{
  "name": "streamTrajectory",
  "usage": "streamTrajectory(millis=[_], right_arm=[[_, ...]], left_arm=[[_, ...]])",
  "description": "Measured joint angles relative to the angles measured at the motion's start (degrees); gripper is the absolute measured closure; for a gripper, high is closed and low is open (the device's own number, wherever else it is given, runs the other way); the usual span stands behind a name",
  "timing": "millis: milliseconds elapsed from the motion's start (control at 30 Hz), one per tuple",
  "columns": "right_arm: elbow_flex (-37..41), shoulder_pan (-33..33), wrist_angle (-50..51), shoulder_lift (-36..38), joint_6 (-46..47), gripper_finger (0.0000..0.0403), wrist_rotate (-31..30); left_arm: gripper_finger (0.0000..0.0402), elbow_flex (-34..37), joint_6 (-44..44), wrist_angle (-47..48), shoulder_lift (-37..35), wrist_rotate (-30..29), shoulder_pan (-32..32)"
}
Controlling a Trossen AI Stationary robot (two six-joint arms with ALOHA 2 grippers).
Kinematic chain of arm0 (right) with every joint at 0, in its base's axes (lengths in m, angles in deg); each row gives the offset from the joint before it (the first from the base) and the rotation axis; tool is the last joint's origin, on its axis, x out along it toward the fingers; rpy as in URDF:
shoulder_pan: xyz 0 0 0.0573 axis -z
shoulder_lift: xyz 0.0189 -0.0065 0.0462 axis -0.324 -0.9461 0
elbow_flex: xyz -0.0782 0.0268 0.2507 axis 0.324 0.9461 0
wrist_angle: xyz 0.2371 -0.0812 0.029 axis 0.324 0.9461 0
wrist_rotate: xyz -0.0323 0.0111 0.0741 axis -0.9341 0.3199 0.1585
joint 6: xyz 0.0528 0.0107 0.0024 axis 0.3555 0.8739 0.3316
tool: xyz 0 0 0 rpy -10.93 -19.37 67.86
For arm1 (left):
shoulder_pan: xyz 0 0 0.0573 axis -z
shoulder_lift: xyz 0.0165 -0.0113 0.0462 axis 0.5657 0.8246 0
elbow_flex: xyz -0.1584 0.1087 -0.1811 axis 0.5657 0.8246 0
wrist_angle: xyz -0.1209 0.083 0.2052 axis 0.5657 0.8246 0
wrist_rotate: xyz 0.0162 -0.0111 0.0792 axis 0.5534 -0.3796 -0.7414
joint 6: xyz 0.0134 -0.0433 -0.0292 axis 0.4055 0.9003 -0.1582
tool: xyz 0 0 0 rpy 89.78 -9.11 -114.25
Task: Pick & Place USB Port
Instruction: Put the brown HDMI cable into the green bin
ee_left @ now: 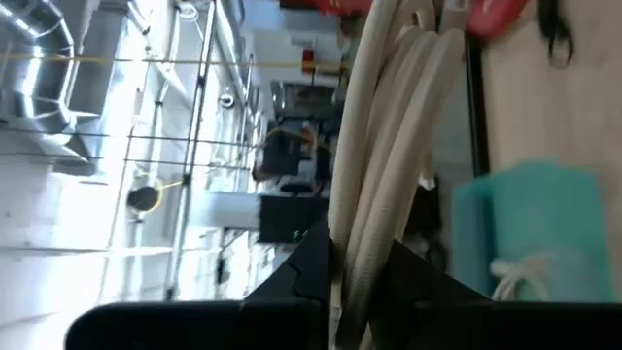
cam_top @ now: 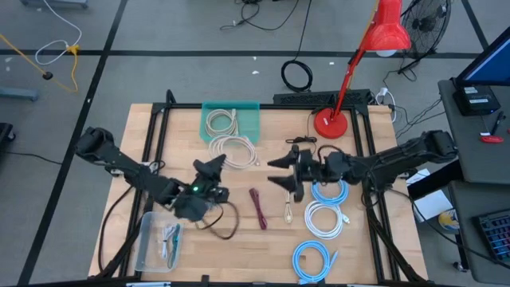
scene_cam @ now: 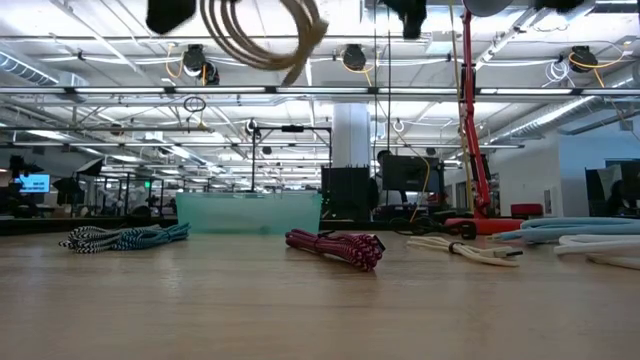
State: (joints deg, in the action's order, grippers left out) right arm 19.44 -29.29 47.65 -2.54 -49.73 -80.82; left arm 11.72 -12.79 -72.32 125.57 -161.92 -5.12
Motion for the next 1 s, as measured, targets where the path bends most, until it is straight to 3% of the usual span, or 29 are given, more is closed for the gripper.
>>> streamTrajectory(millis=[200,433,500,633,767,867,1000], right_arm=[[9.6,8.7,-13.3,0.0,13.4,0.0155,4.7],[16.2,14.2,-24.0,0.0,20.6,0.0156,12.6],[16.5,14.6,-24.1,0.0,20.7,0.0156,14.0],[16.5,14.9,-24.3,0.0,20.2,0.0156,15.2],[16.5,14.9,-25.0,0.0,20.2,0.0156,17.6],[16.5,14.9,-25.2,0.0,20.1,0.0156,18.2],[16.5,15.5,-26.6,0.0,20.1,0.0156,18.7]], left_arm=[[0.0366,-0.1,-6.8,-1.6,0.9,4.4,-6.5],[0.0366,-2.6,-21.3,-17.5,1.0,14.6,-10.9],[0.0366,-3.6,-27.1,-26.8,1.0,19.4,-10.9],[0.0366,-4.6,-40.5,-54.1,0.9,33.0,-9.9],[0.0366,-4.6,-46.4,-71.9,0.9,45.7,-10.9],[0.0366,-4.6,-43.7,-66.5,-1.0,47.9,-12.7],[0.0366,-4.7,-32.3,-32.8,-5.1,50.1,-15.4]])
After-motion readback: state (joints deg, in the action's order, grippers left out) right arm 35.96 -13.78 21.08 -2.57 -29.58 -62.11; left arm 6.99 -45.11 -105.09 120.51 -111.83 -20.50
